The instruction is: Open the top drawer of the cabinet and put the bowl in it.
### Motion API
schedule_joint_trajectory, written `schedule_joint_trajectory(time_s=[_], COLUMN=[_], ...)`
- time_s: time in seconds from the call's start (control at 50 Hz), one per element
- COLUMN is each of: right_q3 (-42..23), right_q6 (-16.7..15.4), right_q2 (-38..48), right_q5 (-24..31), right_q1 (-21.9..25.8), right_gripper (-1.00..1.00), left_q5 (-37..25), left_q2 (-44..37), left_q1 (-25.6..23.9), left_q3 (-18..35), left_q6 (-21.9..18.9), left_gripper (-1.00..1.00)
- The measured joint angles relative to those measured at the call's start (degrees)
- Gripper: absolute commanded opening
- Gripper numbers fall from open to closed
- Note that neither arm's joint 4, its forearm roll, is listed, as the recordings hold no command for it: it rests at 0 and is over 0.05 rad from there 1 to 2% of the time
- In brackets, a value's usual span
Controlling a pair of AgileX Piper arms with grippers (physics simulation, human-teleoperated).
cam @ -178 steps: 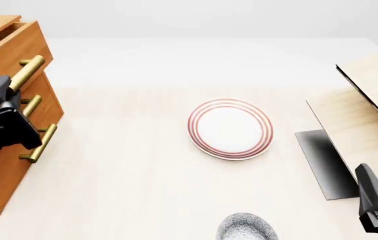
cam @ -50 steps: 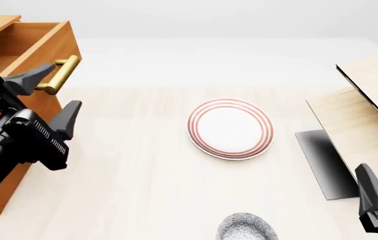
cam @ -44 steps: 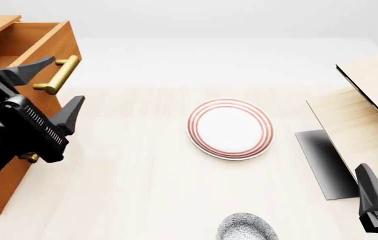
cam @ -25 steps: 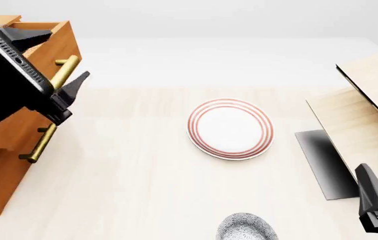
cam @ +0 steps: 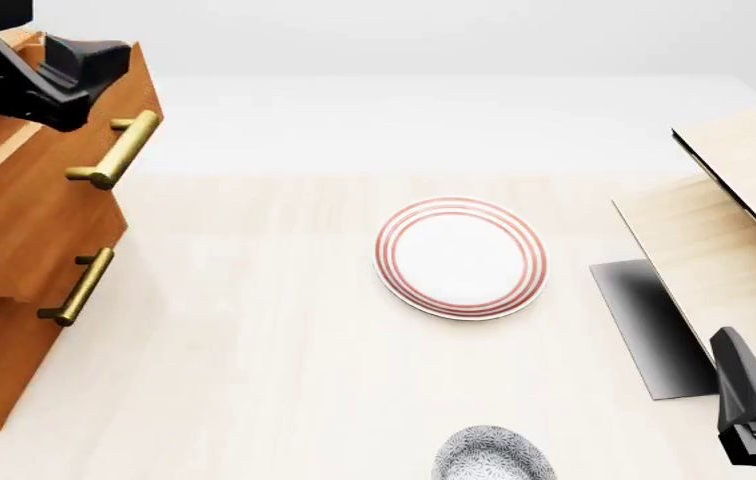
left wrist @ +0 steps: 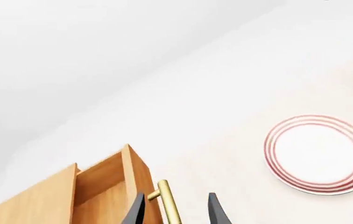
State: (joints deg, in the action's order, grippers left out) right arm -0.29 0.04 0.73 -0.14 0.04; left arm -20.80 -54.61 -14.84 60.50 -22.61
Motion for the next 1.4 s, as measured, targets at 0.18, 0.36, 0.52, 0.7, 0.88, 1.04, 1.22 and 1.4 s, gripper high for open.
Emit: schedule_joint_trajectory(time_s=[0.18, 0.36, 0.52, 0.7, 0.88, 1.04, 1.22, 1.4], right_q3=[0.0, 0.0, 0.0, 0.0, 0.0, 0.0, 0.0, 0.0], right_q6=[0.0, 0.0, 0.0, 0.0, 0.0, 0.0, 0.0, 0.0], right_q2=[0.0, -0.01, 0.0, -0.01, -0.01, 0.0, 0.0, 0.0], right_q5=[0.0, 0.0, 0.0, 0.0, 0.0, 0.0, 0.0, 0.0], right_q1=[0.0, 0.0, 0.0, 0.0, 0.0, 0.0, 0.0, 0.0], right_gripper=[1.0, 1.0, 1.0, 1.0, 1.0, 1.0, 1.0, 1.0], left_q5=[-7.06, -13.06, -17.25, -21.14, -24.24, -27.24, -30.35, -31.58], left_q2=[-2.48, -5.16, -8.05, -10.72, -12.82, -14.32, -16.02, -16.99], left_q1=[2.49, 4.48, 5.53, 6.41, 7.68, 9.06, 10.28, 10.83], left_q3=[5.66, 10.84, 14.22, 17.45, 19.95, 22.22, 24.34, 24.69], left_q6=[6.94, 12.22, 15.76, 18.86, 20.59, 21.41, 22.06, 22.77], left_gripper=[1.0, 1.0, 1.0, 1.0, 1.0, 1.0, 1.0, 1.0])
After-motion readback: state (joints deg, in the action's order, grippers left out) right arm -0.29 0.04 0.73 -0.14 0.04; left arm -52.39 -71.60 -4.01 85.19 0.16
